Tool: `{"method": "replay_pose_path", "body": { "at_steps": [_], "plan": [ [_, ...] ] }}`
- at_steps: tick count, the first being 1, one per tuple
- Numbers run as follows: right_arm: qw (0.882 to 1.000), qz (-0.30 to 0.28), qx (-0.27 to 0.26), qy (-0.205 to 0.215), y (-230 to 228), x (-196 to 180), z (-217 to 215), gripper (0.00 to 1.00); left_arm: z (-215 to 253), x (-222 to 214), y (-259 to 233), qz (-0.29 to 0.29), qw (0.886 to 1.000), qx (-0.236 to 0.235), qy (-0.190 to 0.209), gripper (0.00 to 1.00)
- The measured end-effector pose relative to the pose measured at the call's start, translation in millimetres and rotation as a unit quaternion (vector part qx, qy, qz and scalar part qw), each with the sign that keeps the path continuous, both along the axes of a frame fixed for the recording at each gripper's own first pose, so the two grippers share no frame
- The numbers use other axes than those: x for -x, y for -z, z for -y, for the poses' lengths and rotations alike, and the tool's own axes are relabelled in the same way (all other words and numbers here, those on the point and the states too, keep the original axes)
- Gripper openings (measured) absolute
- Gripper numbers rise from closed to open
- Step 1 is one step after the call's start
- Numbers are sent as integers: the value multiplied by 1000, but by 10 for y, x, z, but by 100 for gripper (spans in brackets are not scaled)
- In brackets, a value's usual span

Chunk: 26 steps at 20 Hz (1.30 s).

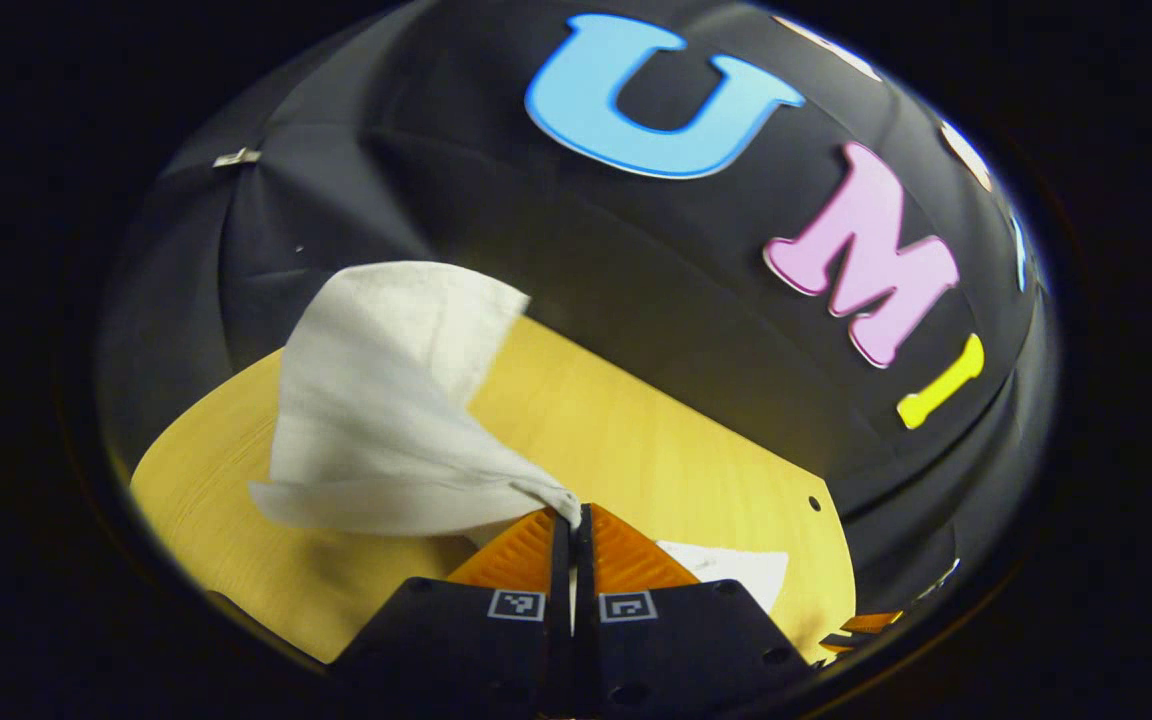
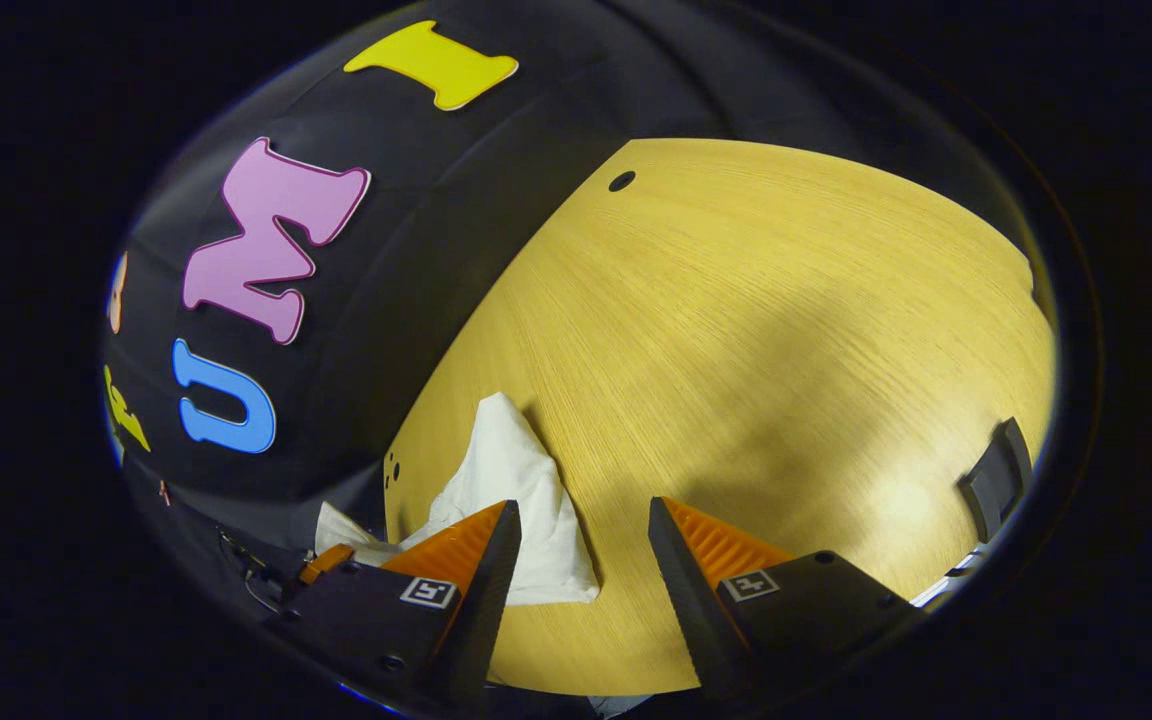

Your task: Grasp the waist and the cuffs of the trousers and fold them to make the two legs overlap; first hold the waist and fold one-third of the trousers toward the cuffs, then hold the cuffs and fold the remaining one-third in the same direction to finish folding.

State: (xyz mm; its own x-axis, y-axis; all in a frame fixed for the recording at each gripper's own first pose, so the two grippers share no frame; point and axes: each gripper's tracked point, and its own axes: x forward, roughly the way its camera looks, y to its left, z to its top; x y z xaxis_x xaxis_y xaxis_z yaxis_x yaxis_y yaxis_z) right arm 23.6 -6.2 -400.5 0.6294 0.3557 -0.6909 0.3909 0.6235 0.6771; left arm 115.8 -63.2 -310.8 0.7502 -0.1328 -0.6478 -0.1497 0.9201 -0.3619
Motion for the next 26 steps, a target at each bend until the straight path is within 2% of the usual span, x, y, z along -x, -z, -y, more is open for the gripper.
{"method": "replay_pose_path", "body": {
  "at_steps": [5, 9, 13, 16, 19, 22, 24, 26],
  "plan": [
    [1000, 0, -2, 23, 13, -39, 258, 81, 728, -75, -22, 15, 995, -18, 95, 5],
    [999, 1, 0, 34, 16, -3, 436, 81, 1236, 95, 63, 9, 985, -35, 166, 5],
    [999, -2, 0, 45, 24, 79, 569, 81, 1629, 431, 266, -8, 965, -69, 252, 5],
    [999, -7, 1, 52, 61, 137, 648, 81, 1872, 769, 407, -12, 946, -87, 313, 5],
    [998, -11, 7, 56, 86, 183, 698, 81, 1982, 1050, 665, -16, 915, -128, 383, 5],
    [998, -13, 10, 55, 93, 186, 712, 81, 2048, 1209, 889, -13, 874, -186, 448, 5],
    [999, -14, 13, 51, 85, 195, 693, 81, 2145, 1387, 991, -4, 842, -218, 494, 5],
    [999, -15, 16, 48, 96, 196, 691, 81, 2203, 1463, 1082, 11, 803, -251, 541, 6]
  ]
}}
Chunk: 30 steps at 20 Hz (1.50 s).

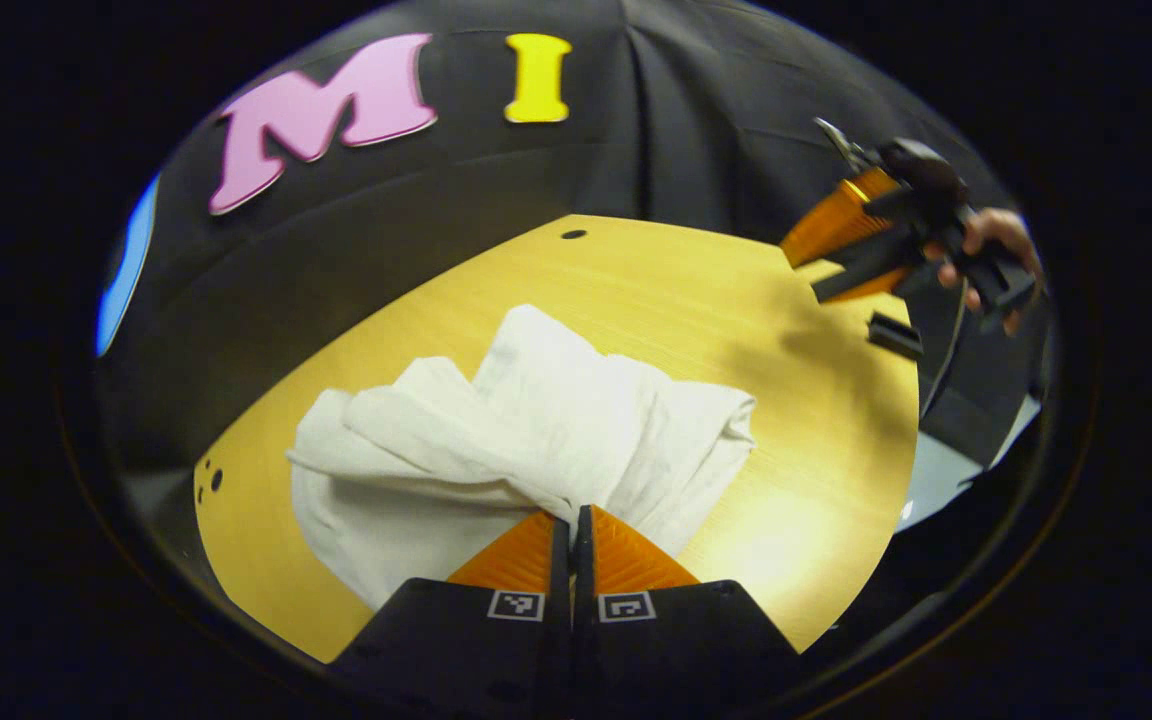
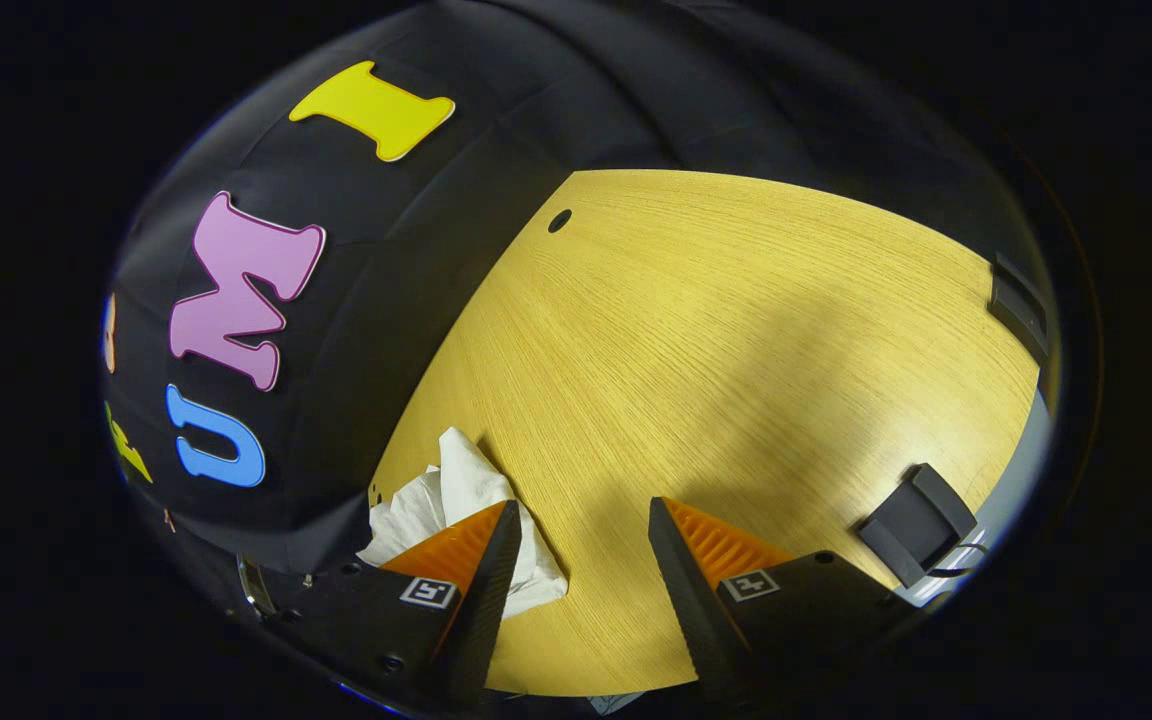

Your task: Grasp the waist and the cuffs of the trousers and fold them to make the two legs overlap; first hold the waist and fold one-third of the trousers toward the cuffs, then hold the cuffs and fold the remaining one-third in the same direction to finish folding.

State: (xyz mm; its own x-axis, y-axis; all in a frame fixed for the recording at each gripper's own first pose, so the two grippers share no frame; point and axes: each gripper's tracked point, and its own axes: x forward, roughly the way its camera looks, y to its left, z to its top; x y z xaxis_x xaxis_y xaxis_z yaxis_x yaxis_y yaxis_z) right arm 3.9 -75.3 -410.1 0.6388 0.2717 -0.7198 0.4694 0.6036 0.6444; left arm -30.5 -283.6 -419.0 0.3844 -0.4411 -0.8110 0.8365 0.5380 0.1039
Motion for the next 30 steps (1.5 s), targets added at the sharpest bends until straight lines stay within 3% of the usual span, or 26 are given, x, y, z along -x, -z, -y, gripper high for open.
{"method": "replay_pose_path", "body": {
  "at_steps": [3, 6, 8, 11, 13, 15, 18, 19, 20, 21, 24, 26, 30],
  "plan": [
    [1000, -4, 1, 3, 22, 12, 30, 81, -53, 54, 97, 38, 995, -52, 81, 5],
    [1000, -10, 4, 5, 64, 55, 70, 81, -61, 66, 180, 77, 980, -105, 153, 5],
    [1000, -12, 5, 9, 86, 85, 105, 80, -76, 68, 212, 117, 960, -150, 208, 5],
    [1000, -15, 5, 15, 107, 116, 142, 81, -67, 86, 226, 190, 916, -212, 284, 5],
    [1000, -15, 6, 19, 110, 125, 169, 81, -69, 95, 198, 221, 898, -227, 304, 5],
    [1000, -14, 6, 23, 95, 116, 192, 80, -99, 50, 211, 230, 898, -231, 296, 6],
    [999, -14, 9, 27, 74, 113, 192, 81, -105, -26, 134, 222, 906, -224, 281, 40],
    [1000, -12, 8, 27, 50, 101, 170, 81, -112, -48, 109, 216, 910, -222, 274, 41],
    [1000, -10, 8, 25, 24, 89, 149, 81, -117, -87, 69, 217, 912, -220, 270, 52],
    [1000, -7, 9, 23, 0, 78, 122, 81, -128, -136, 10, 222, 912, -222, 266, 53],
    [1000, 0, 6, 20, -105, 41, 39, 81, -150, -271, -283, 252, 911, -216, 246, 77],
    [1000, 4, 3, 18, -159, 4, -42, 81, -229, -361, -472, 263, 917, -205, 218, 80],
    [999, 27, -26, 25, -412, -161, -309, 81, -436, -483, -901, 255, 944, -160, 132, 82]
  ]
}}
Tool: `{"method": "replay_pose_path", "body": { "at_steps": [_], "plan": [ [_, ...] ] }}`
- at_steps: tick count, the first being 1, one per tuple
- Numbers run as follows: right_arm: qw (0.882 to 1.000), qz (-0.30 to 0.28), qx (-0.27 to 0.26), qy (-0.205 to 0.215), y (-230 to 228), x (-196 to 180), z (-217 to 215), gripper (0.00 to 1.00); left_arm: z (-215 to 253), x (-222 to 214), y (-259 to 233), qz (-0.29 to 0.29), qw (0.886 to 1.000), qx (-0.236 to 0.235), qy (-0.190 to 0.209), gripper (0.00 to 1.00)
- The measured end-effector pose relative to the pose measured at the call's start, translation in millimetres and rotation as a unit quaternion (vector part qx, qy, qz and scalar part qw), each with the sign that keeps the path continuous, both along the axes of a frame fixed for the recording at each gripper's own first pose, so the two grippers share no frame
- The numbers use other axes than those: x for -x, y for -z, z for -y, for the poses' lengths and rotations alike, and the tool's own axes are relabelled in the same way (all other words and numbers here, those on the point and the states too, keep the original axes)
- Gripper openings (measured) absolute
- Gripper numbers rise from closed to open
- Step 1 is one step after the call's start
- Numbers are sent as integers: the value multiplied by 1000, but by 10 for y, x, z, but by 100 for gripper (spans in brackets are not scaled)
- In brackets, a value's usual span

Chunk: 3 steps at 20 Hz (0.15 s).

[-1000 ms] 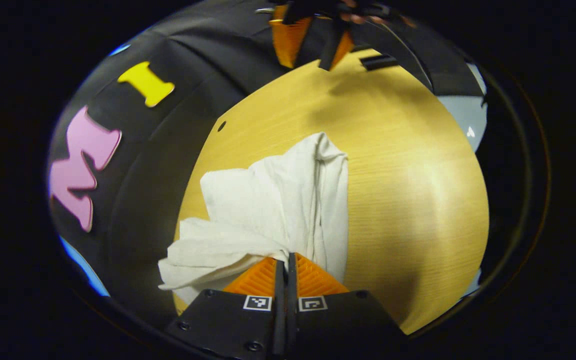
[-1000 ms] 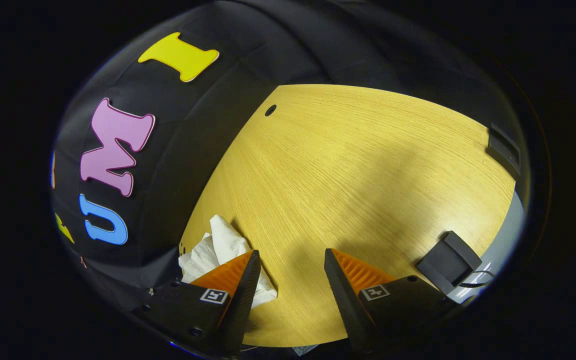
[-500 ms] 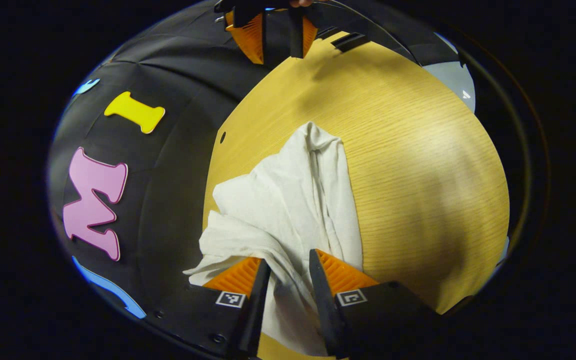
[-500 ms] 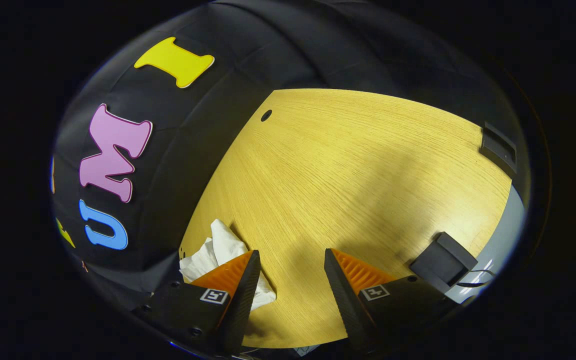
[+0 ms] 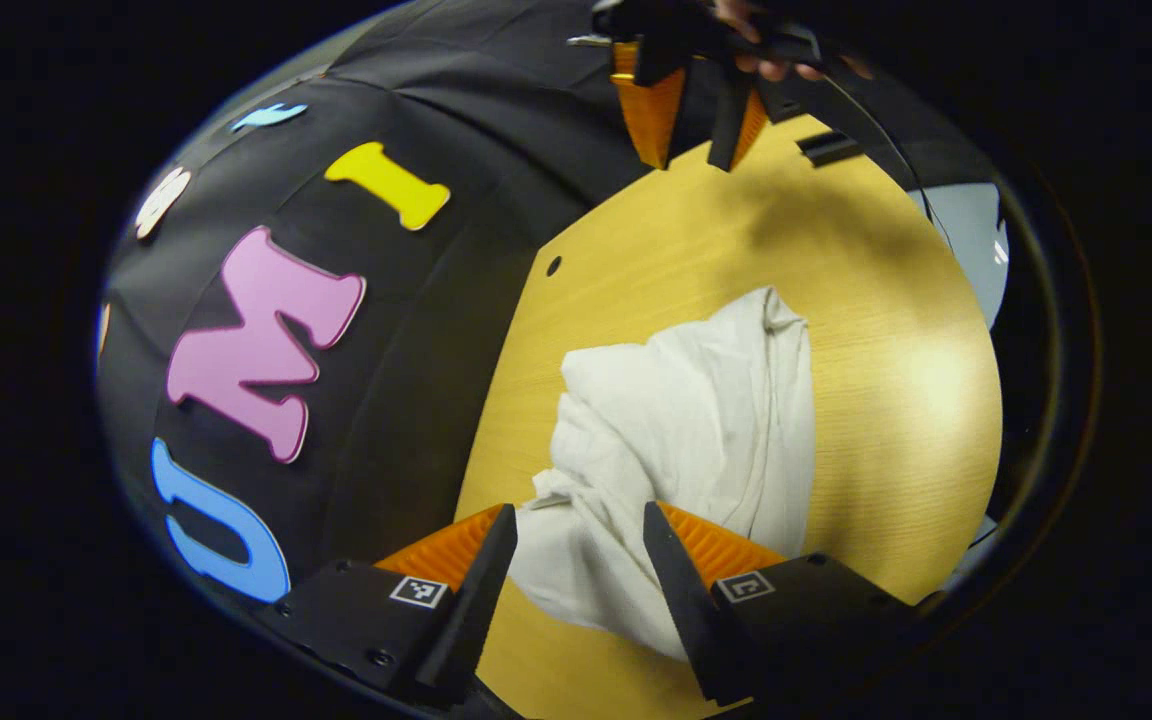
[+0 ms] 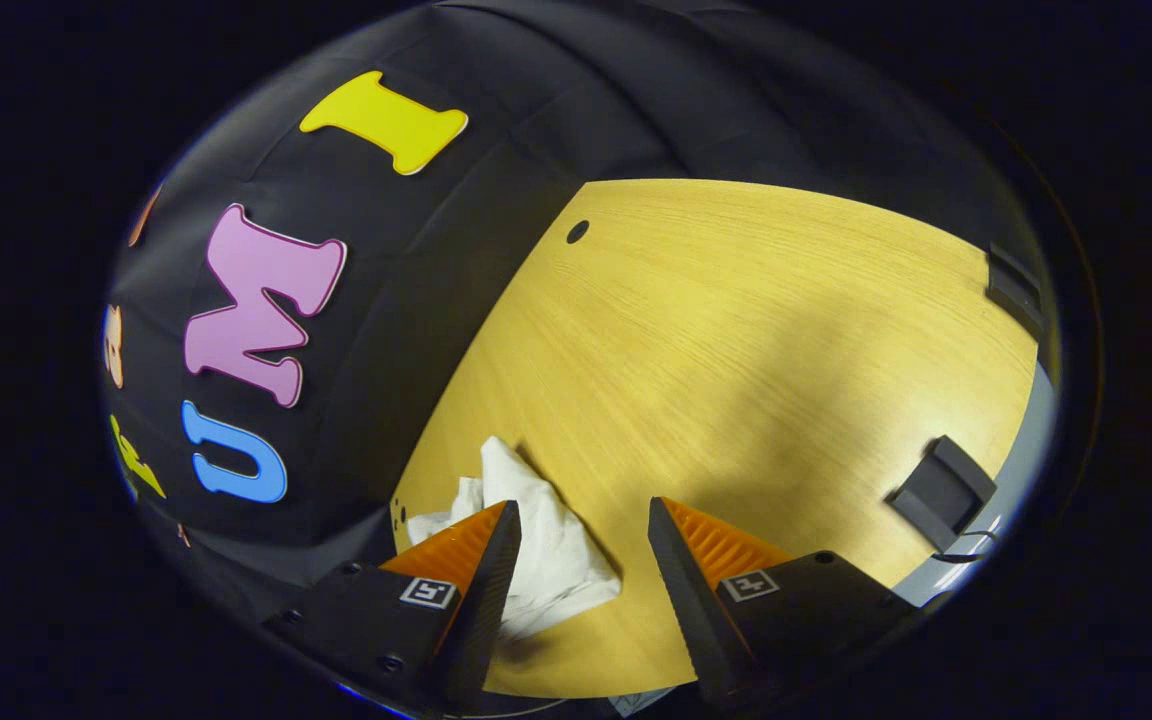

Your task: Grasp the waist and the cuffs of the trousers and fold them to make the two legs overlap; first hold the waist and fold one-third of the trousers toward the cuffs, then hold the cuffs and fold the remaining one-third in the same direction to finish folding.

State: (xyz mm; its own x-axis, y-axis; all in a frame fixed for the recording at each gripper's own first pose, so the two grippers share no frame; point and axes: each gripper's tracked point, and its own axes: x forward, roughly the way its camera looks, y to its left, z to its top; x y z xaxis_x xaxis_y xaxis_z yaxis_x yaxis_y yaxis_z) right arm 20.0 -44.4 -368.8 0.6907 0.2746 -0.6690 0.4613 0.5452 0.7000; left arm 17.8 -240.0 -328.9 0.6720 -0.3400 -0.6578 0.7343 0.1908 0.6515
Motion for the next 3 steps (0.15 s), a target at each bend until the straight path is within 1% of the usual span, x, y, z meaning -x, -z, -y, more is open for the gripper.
{"method": "replay_pose_path", "body": {
  "at_steps": [3],
  "plan": [
    [1000, 16, 2, -20, -146, -119, -222, 81, -194, -128, -420, 12, 996, 60, -68, 83]
  ]
}}
